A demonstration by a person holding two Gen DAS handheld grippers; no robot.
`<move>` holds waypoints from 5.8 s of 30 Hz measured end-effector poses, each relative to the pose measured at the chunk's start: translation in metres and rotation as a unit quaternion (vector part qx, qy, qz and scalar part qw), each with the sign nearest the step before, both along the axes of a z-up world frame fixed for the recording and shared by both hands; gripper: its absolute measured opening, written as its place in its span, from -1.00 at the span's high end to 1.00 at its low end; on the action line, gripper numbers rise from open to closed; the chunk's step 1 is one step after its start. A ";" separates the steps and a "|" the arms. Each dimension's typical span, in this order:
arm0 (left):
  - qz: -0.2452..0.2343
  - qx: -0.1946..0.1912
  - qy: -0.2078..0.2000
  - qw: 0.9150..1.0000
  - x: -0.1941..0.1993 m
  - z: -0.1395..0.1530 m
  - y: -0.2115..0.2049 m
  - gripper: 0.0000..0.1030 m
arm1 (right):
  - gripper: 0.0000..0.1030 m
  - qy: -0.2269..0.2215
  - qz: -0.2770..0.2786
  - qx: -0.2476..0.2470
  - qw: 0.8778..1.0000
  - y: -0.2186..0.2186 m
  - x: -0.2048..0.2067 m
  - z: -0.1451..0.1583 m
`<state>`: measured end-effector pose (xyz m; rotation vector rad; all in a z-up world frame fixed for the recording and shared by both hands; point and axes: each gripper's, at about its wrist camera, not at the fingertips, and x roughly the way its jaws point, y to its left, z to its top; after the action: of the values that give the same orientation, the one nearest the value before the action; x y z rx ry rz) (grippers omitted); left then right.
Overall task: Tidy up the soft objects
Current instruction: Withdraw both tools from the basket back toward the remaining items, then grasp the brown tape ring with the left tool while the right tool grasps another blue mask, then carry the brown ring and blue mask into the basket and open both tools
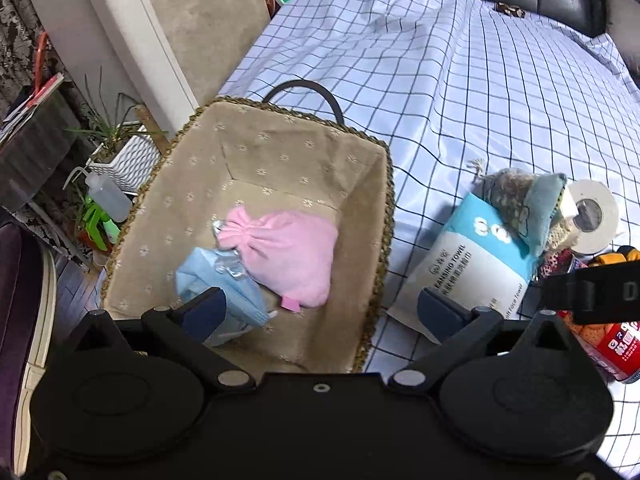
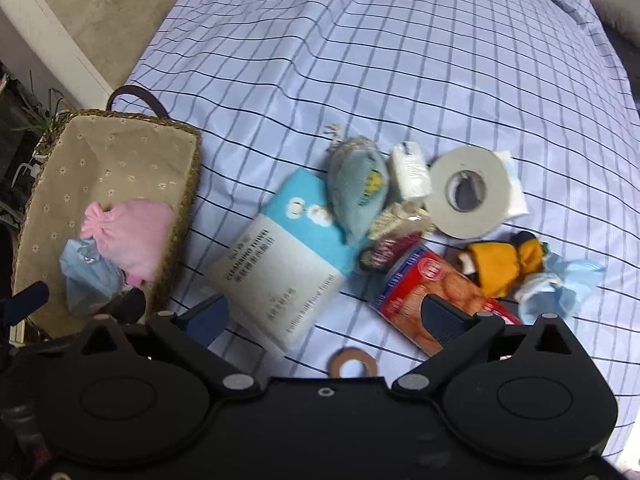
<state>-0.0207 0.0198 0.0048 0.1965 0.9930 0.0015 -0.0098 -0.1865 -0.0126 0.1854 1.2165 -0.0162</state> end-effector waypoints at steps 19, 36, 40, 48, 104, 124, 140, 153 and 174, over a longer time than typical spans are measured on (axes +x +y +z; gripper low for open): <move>-0.052 0.006 0.040 0.998 -0.006 -0.016 -0.046 -0.93 | -0.99 0.042 -0.071 0.031 0.996 -0.074 -0.036 -0.014; -0.142 0.021 0.080 0.986 -0.028 -0.041 -0.091 -0.93 | -0.99 0.029 -0.153 0.007 0.988 -0.149 -0.051 -0.016; -0.167 0.024 0.095 0.981 -0.036 -0.050 -0.099 -0.93 | -0.97 0.047 -0.174 -0.023 0.983 -0.159 -0.044 -0.033; -0.207 0.020 0.116 0.971 -0.048 -0.061 -0.108 -0.93 | -0.93 0.044 -0.187 -0.044 0.980 -0.174 -0.017 -0.058; -0.196 -0.041 0.167 0.965 -0.021 -0.090 -0.128 0.20 | 0.38 0.000 -0.172 -0.004 0.985 -0.175 -0.030 -0.039; -0.150 -0.054 0.083 0.984 -0.010 -0.034 -0.089 0.20 | -0.91 -0.021 -0.212 -0.040 0.976 -0.184 -0.024 -0.040; -0.144 -0.056 0.085 0.984 -0.010 -0.030 -0.086 0.20 | 0.00 0.066 -0.213 -0.014 0.975 -0.204 -0.002 -0.099; -0.104 -0.076 0.062 0.990 0.002 -0.004 -0.060 0.20 | 0.09 -0.004 -0.194 -0.022 0.981 -0.173 -0.008 -0.031; 0.081 -0.084 0.020 0.993 0.042 0.019 0.078 0.20 | 0.07 -0.096 0.032 0.072 0.992 0.054 0.031 0.057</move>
<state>0.0217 0.0978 0.0237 -0.0385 1.0420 0.0628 0.0214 -0.1323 0.0440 0.2681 1.0308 0.1437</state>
